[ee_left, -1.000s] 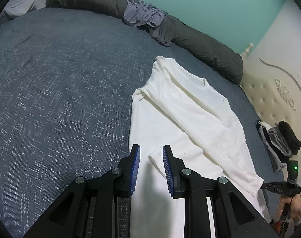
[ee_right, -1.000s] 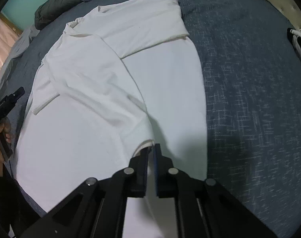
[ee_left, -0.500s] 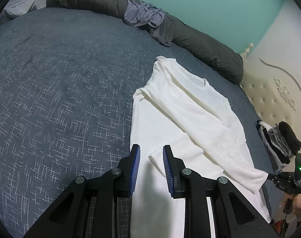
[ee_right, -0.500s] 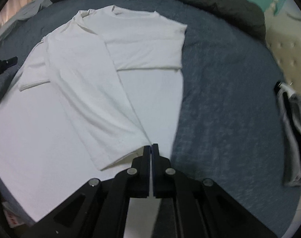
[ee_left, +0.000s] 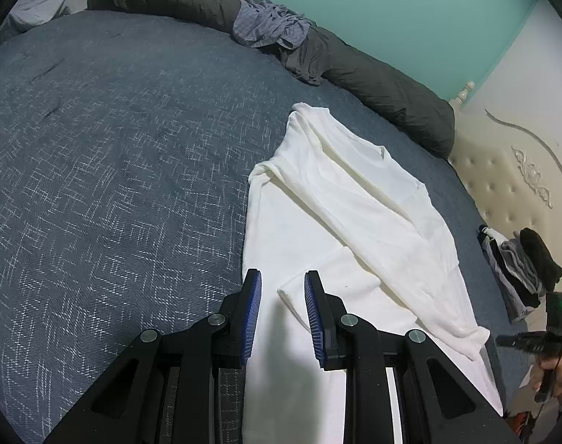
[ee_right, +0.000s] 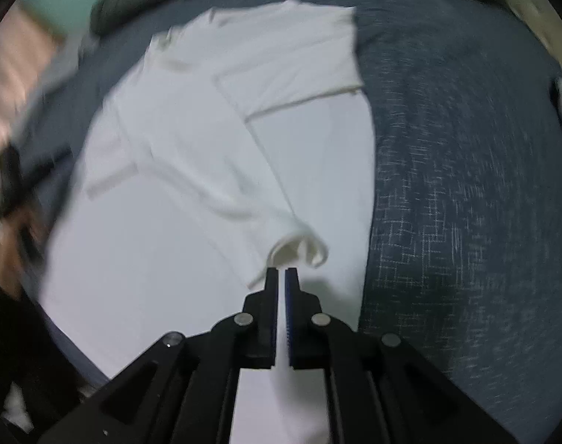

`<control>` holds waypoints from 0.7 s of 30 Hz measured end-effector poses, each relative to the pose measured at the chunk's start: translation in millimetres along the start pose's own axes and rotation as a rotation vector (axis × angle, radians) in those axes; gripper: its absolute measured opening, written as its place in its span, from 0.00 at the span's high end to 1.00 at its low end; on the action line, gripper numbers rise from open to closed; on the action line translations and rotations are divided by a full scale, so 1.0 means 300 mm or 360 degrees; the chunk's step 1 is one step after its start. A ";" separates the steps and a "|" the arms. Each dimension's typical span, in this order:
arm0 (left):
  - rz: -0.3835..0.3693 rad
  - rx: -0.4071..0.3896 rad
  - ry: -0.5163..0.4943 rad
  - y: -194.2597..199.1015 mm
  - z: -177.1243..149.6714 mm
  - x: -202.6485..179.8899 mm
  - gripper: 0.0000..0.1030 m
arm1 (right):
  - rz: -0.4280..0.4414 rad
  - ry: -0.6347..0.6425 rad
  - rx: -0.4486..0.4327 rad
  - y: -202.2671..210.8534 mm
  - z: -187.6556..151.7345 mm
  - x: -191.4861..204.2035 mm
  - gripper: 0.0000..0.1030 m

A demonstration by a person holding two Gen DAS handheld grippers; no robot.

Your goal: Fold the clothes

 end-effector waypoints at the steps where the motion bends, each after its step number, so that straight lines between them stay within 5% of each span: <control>1: 0.0001 0.0000 0.0000 0.000 -0.001 -0.001 0.74 | 0.0018 -0.0054 -0.0037 0.016 0.016 -0.015 0.96; 4: 0.0004 0.0001 0.0002 -0.002 -0.003 -0.003 0.74 | 0.0014 -0.0171 -0.0125 0.028 0.081 -0.072 0.90; 8: 0.0006 0.0006 -0.0010 -0.006 -0.004 -0.006 0.73 | -0.0001 -0.0190 -0.0077 -0.035 0.141 -0.083 0.87; 21: -0.0003 0.0011 -0.0011 -0.010 0.005 -0.005 0.68 | -0.0126 0.0220 0.0155 -0.237 0.193 0.041 0.86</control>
Point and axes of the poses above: each gripper's, at about its wrist camera, not at the fingertips, and y roughly against the way its jaws point, x to its left, z to its top, the point moved 9 cm from there along -y, roughly the way its jaws point, and after that the axes turned 2 degrees about y, right-handed, at the moved point
